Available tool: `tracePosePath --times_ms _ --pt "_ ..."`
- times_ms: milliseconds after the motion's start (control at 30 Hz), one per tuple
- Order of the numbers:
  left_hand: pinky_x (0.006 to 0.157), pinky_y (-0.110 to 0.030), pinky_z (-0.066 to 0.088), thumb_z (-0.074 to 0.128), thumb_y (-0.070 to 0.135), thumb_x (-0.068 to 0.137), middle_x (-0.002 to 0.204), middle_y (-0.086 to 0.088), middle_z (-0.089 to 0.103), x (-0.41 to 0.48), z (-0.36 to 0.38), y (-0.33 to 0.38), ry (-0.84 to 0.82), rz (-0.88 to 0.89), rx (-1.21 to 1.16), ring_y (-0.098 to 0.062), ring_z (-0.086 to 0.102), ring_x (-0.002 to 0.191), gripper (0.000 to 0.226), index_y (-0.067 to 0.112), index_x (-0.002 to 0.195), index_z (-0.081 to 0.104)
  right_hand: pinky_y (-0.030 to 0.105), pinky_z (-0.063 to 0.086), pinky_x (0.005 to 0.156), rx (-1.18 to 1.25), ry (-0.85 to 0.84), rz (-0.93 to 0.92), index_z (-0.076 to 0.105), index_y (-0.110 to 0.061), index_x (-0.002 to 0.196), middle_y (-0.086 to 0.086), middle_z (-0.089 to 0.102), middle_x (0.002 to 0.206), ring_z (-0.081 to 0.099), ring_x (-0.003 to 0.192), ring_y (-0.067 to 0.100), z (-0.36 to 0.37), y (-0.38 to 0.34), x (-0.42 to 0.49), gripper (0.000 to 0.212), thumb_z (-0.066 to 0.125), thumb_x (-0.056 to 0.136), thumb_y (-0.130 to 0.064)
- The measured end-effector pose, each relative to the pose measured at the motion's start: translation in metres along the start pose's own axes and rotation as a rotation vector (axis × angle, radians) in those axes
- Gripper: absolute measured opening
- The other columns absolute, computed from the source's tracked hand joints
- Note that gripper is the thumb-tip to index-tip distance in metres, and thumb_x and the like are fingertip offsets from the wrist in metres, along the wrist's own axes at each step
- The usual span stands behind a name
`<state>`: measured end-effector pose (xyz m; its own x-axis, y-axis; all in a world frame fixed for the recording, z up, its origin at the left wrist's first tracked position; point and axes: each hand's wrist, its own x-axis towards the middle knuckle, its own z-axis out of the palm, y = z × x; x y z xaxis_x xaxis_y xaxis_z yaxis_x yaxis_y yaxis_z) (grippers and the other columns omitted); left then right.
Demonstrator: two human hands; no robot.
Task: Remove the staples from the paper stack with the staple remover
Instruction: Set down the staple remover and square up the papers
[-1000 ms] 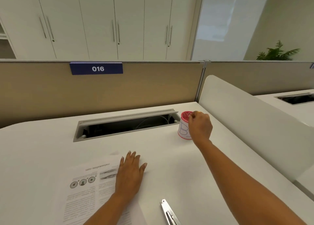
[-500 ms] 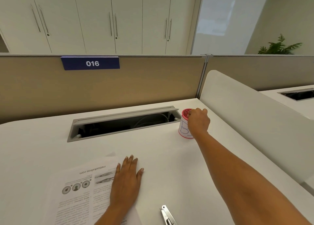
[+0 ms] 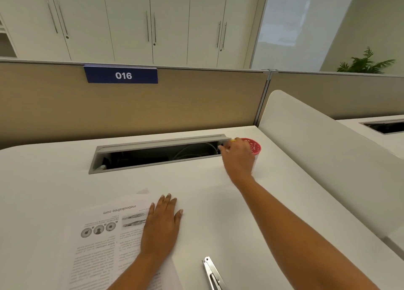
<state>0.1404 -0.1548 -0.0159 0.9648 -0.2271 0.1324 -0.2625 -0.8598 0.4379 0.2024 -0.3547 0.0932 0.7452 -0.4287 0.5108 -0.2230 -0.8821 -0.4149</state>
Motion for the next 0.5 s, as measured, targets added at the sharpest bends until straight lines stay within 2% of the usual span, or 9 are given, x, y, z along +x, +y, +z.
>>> tracePosePath --times_ms 100,200,300,433,500 --pt "0.119 -0.025 0.003 0.032 0.028 0.100 0.152 0.003 0.033 0.000 -0.007 0.001 0.019 -0.047 -0.177 -0.010 0.019 0.144 0.042 0.019 0.139 0.042 0.032 0.047 0.073 0.185 -0.097 -0.025 0.067 -0.012 0.097 0.006 0.064 0.101 0.057 0.098 0.021 -0.001 -0.023 -0.037 0.021 0.056 0.090 -0.029" --pt "0.118 -0.027 0.010 0.039 0.021 0.098 0.143 -0.003 0.048 -0.004 -0.022 0.006 0.100 -0.135 -0.317 -0.015 0.033 0.138 0.036 0.013 0.130 0.053 0.024 0.044 0.086 0.259 -0.265 -0.104 0.063 -0.015 0.109 0.002 0.062 0.114 0.055 0.107 0.016 -0.004 -0.038 -0.082 0.022 0.053 0.092 -0.025" --pt "0.113 -0.034 0.027 0.045 0.018 0.096 0.133 -0.006 0.057 -0.019 -0.039 0.008 0.144 -0.216 -0.442 -0.022 0.047 0.128 0.031 0.013 0.123 0.059 0.019 0.040 0.090 0.334 -0.405 -0.199 0.060 -0.016 0.113 -0.001 0.060 0.115 0.053 0.109 0.012 -0.009 -0.046 -0.134 0.024 0.054 0.092 -0.025" --pt "0.096 -0.035 0.042 0.050 0.019 0.093 0.125 -0.007 0.063 -0.056 -0.060 -0.012 0.232 -0.373 -0.445 -0.026 0.056 0.117 0.028 0.015 0.117 0.063 0.017 0.037 0.094 0.343 -0.575 -0.204 0.055 -0.019 0.118 -0.005 0.055 0.121 0.048 0.114 0.010 -0.014 -0.049 -0.196 0.030 0.056 0.089 -0.029" --pt "0.099 -0.038 0.041 0.052 0.019 0.092 0.129 -0.009 0.061 -0.073 -0.068 -0.027 0.243 -0.437 -0.410 -0.028 0.054 0.120 0.028 0.015 0.118 0.063 0.017 0.034 0.097 0.337 -0.639 -0.162 0.052 -0.020 0.122 -0.005 0.051 0.126 0.044 0.119 0.010 -0.014 -0.048 -0.216 0.036 0.058 0.088 -0.031"
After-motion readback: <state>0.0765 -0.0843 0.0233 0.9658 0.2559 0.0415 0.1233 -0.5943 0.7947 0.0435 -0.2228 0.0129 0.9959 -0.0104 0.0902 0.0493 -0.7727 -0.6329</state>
